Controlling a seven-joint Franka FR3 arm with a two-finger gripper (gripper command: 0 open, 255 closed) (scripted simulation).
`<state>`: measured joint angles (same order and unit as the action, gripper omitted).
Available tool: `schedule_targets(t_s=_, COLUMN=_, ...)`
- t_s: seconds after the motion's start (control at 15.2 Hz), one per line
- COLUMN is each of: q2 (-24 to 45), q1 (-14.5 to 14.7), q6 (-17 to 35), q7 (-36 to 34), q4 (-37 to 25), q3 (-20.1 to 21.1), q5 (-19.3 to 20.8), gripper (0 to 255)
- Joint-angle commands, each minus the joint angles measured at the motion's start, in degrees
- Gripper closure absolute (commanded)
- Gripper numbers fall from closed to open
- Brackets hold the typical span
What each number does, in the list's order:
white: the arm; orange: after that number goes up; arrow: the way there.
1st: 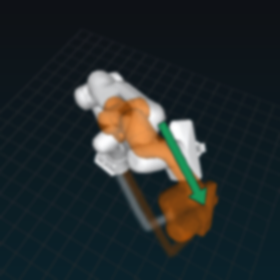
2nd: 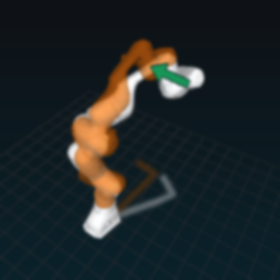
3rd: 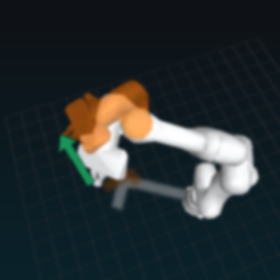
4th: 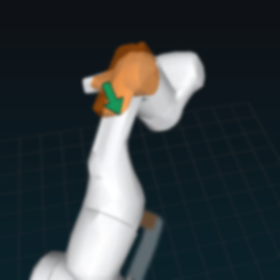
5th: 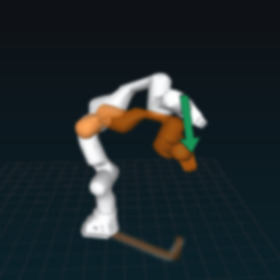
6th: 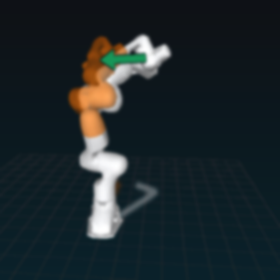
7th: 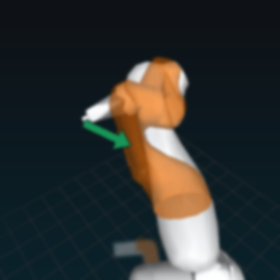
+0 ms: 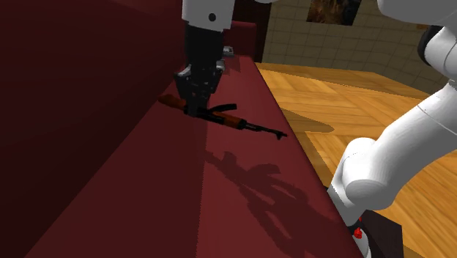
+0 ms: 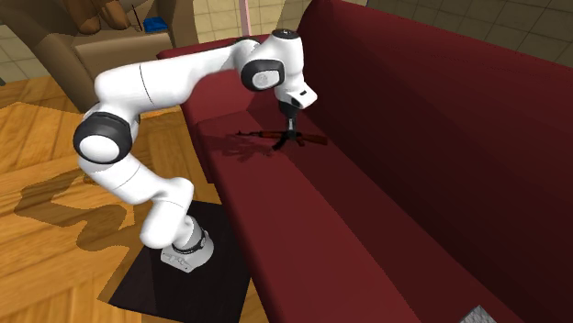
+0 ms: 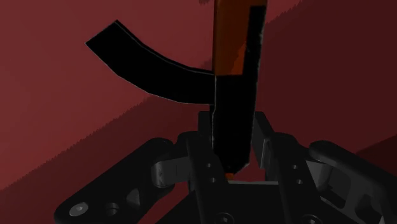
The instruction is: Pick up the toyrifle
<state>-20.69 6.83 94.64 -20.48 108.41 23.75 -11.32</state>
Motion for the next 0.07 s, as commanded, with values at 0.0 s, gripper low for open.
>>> schedule_targets(t_s=0.0, q2=0.1, q1=0.0, q6=-0.5, q7=0.0, q4=-0.6, q3=0.0, q5=0.1, gripper=255)
